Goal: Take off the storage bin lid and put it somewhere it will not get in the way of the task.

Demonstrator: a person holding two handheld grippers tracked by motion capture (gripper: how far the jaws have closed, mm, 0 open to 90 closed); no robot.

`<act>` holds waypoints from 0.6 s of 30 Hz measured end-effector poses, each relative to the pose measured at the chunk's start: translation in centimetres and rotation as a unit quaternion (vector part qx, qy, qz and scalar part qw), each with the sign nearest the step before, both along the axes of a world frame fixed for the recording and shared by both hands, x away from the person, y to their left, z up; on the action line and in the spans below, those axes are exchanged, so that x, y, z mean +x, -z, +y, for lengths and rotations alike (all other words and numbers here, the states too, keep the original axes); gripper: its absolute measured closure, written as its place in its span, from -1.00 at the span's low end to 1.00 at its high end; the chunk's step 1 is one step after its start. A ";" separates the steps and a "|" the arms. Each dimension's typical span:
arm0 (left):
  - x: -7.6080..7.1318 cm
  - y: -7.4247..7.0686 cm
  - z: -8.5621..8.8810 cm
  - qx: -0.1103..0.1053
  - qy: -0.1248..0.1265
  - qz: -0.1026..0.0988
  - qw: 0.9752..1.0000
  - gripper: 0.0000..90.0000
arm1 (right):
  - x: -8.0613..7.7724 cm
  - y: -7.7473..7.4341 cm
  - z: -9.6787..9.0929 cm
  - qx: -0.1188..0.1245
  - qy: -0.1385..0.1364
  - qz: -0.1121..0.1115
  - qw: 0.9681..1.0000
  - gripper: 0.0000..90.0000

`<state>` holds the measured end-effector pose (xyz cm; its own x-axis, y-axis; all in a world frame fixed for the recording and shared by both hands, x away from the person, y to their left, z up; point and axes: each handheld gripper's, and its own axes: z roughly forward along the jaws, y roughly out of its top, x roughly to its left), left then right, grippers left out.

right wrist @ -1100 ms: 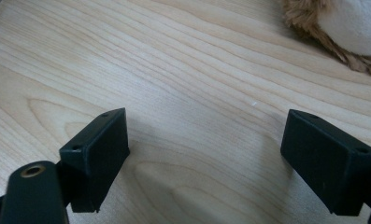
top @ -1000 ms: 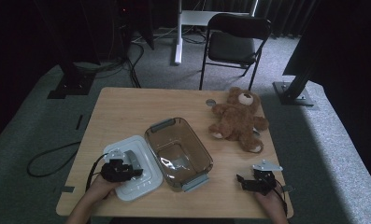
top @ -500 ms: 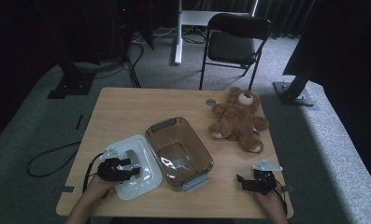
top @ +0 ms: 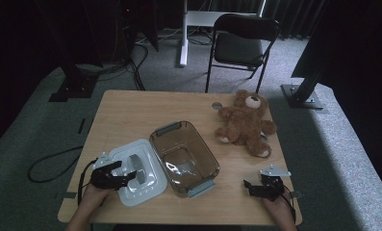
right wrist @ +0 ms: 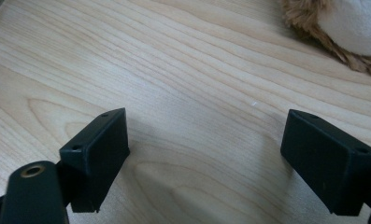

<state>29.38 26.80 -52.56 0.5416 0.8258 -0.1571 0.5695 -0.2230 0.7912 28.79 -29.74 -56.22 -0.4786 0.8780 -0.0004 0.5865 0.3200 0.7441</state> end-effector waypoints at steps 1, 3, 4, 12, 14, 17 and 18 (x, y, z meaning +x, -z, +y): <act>-0.1 0.0 0.2 -0.001 -0.006 -0.002 1.000 -0.61 | 0.0 0.0 0.0 0.000 0.000 0.000 1.000 -0.68; -0.4 0.0 0.6 -0.004 -0.019 -0.004 1.000 -0.61 | 0.0 0.0 0.0 0.000 0.000 0.000 1.000 -0.68; -0.5 0.1 0.7 -0.003 -0.025 -0.007 1.000 -0.62 | 0.0 0.0 0.0 0.000 0.000 0.000 1.000 -0.68; -1.7 0.7 2.1 0.027 -0.056 -0.001 0.998 -0.77 | 0.0 0.0 0.0 0.000 0.000 0.000 1.000 -0.68; -1.8 0.8 2.4 0.027 -0.060 0.004 0.998 -0.78 | 0.0 0.0 0.0 0.000 0.000 0.000 1.000 -0.68; -2.0 1.1 2.9 0.026 -0.073 0.011 0.997 -0.99 | 0.0 0.0 0.0 0.000 0.000 0.000 1.000 -0.68; -2.1 1.2 3.1 0.025 -0.081 0.010 0.996 -0.99 | 0.0 0.0 0.0 0.000 0.000 0.000 1.000 -0.68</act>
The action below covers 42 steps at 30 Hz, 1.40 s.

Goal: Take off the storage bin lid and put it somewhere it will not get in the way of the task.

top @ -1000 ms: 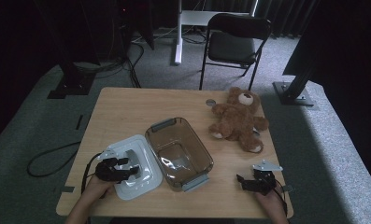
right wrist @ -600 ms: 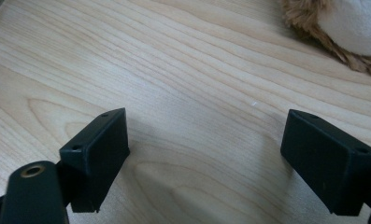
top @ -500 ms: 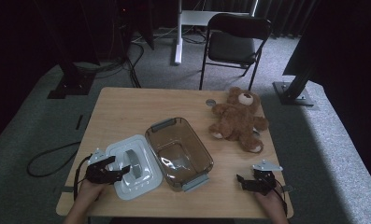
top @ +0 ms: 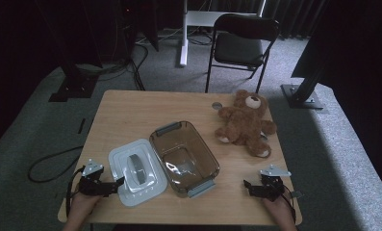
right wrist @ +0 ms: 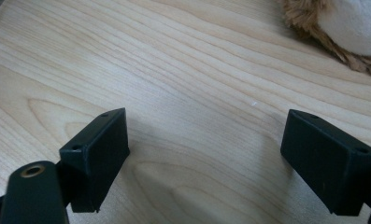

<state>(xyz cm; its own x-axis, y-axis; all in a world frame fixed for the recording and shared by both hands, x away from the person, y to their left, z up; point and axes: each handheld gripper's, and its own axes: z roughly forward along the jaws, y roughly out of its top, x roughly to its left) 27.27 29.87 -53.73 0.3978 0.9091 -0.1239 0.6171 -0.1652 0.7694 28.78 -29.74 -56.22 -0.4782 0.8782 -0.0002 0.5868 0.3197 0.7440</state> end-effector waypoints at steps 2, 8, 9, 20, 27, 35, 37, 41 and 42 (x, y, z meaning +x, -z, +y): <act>-0.2 0.1 0.2 0.002 -0.008 -0.006 1.000 -0.99 | 0.0 0.0 0.0 0.000 0.000 0.000 1.000 -0.68; -0.7 0.7 1.0 0.019 -0.046 0.001 0.999 -0.98 | 0.0 0.0 0.0 0.000 0.000 0.000 1.000 -0.68; -0.7 0.8 1.1 0.020 -0.055 0.001 0.998 -0.98 | 0.0 0.0 0.0 0.000 0.000 0.000 1.000 -0.68; -0.2 1.7 2.4 0.035 -0.117 0.029 0.992 -0.98 | 0.0 0.0 0.0 0.000 0.000 0.000 1.000 -0.68; 0.2 1.8 2.6 0.052 -0.142 0.036 0.988 -0.98 | 0.0 0.0 0.0 0.000 0.001 0.000 1.000 -0.68; 0.3 2.0 2.1 0.080 -0.146 0.035 0.985 -0.98 | 0.1 0.0 -0.1 0.005 -0.002 0.003 1.000 -0.71; 0.3 2.0 2.1 0.080 -0.146 0.035 0.985 -0.98 | 0.1 0.0 -0.2 0.006 -0.001 0.003 1.000 -0.71; 0.3 2.0 2.1 0.080 -0.146 0.035 0.985 -0.98 | 0.1 0.0 -0.1 0.000 0.004 0.002 1.000 -0.71; 0.3 2.0 2.1 0.080 -0.146 0.035 0.985 -0.98 | 0.1 0.0 -0.1 -0.001 0.004 0.002 1.000 -0.71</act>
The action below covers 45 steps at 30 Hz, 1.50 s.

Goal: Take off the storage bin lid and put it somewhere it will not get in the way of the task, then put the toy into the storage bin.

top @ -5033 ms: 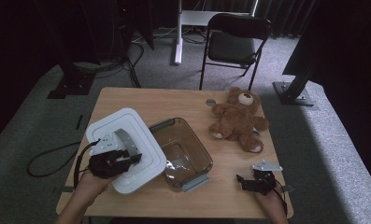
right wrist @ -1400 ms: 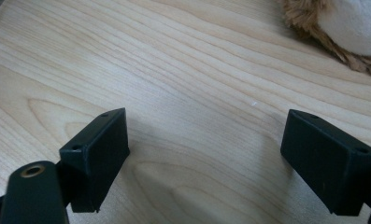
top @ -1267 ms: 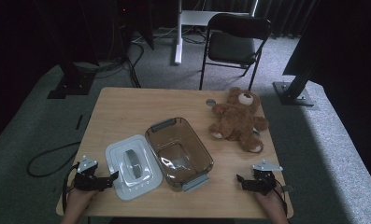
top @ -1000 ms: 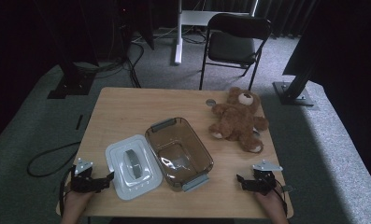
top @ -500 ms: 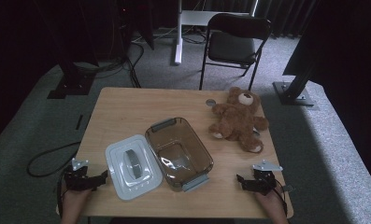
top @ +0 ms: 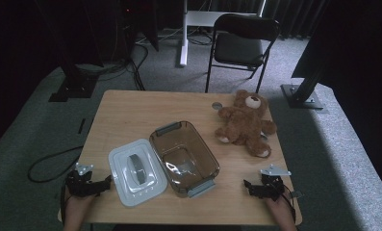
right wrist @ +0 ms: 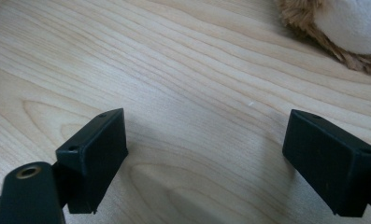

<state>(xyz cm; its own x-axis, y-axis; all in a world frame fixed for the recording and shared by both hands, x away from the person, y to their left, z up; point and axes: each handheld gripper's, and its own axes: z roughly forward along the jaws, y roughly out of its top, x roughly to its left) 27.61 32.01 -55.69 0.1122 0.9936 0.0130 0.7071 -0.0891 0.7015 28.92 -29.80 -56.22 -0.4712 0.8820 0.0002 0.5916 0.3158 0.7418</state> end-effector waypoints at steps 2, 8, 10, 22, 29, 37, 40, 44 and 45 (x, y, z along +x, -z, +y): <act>0.0 0.0 0.0 0.000 0.000 0.000 1.000 -0.98 | 0.0 0.0 0.0 0.000 0.000 0.000 1.000 -0.71; 0.0 0.0 0.0 0.000 0.000 0.000 1.000 -0.98 | 0.0 0.0 0.0 -0.001 0.001 0.001 1.000 -0.72; 0.0 0.0 0.0 0.000 -0.001 0.000 1.000 -0.98 | 0.0 0.0 0.0 -0.001 0.008 0.001 1.000 -0.72; 0.0 0.0 -0.1 0.000 0.000 0.001 1.000 -0.98 | 0.2 -1.9 -0.6 0.016 0.036 -0.029 0.999 -0.70; 0.0 0.0 -0.1 0.000 0.004 0.000 1.000 -0.98 | 1.6 -5.2 -1.6 0.040 0.108 -0.071 0.991 -0.72; 0.0 0.0 -0.1 0.001 0.014 0.001 1.000 -0.98 | 5.1 -8.0 -1.7 0.079 0.146 -0.080 0.983 -0.72; 0.0 0.0 -0.1 0.001 0.015 0.001 1.000 -0.98 | 6.6 -8.7 -1.2 0.088 0.149 -0.081 0.982 -0.72; 0.0 0.0 -0.1 0.000 0.016 0.000 1.000 -0.98 | 8.5 -9.6 -0.2 0.085 0.157 -0.085 0.980 -0.73; 0.0 0.0 -0.1 0.001 0.016 0.000 1.000 -0.98 | 9.0 -9.8 0.1 0.086 0.154 -0.086 0.981 -0.72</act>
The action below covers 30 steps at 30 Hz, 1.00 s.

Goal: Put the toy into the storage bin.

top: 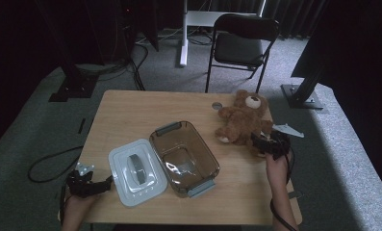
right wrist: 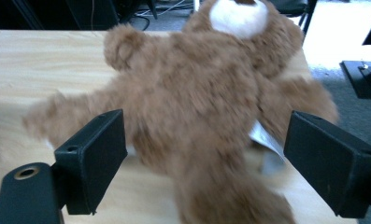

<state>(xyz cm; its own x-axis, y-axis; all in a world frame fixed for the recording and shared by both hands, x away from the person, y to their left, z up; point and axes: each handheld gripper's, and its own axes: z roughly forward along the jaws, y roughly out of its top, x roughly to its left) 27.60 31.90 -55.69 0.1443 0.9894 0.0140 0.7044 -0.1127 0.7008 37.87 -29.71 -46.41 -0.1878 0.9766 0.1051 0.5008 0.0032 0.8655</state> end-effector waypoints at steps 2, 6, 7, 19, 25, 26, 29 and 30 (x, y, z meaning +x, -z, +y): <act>0.0 0.0 0.0 0.000 0.000 0.000 1.000 -0.98 | 1.0 -0.4 0.6 -0.002 -0.003 0.004 1.000 -0.72; 0.0 0.0 0.0 0.000 0.002 0.000 1.000 -0.98 | 2.6 -0.9 1.7 -0.008 0.001 -0.002 1.000 -0.73; 0.0 0.0 0.0 0.000 0.002 0.000 1.000 -0.98 | 3.1 -1.1 1.9 -0.010 0.004 -0.003 1.000 -0.73; -0.1 0.0 0.0 0.000 0.005 0.000 1.000 -0.98 | 7.8 -0.5 3.2 0.010 0.049 0.043 0.998 -0.75; -0.1 0.0 -0.1 0.000 0.006 0.000 1.000 -0.98 | 10.0 0.7 3.2 0.045 0.076 0.091 0.992 -0.75; -0.1 0.0 -0.1 0.000 0.006 0.000 1.000 -0.98 | 10.4 1.2 3.3 0.047 0.077 0.107 0.990 -0.75; -0.1 0.0 -0.1 0.000 0.006 0.000 1.000 -0.98 | 10.7 2.5 3.7 0.052 0.065 0.121 0.989 -0.76; -0.1 0.0 -0.1 0.000 0.006 0.000 1.000 -0.98 | 10.6 2.8 3.9 0.045 0.062 0.119 0.990 -0.76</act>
<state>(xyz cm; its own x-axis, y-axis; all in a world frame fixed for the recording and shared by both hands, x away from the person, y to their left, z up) 27.50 31.85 -55.70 0.1558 0.9877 0.0135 0.7025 -0.1204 0.7014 48.51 -25.79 -49.20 -0.0256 0.9751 0.2201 0.6817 -0.1440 0.7173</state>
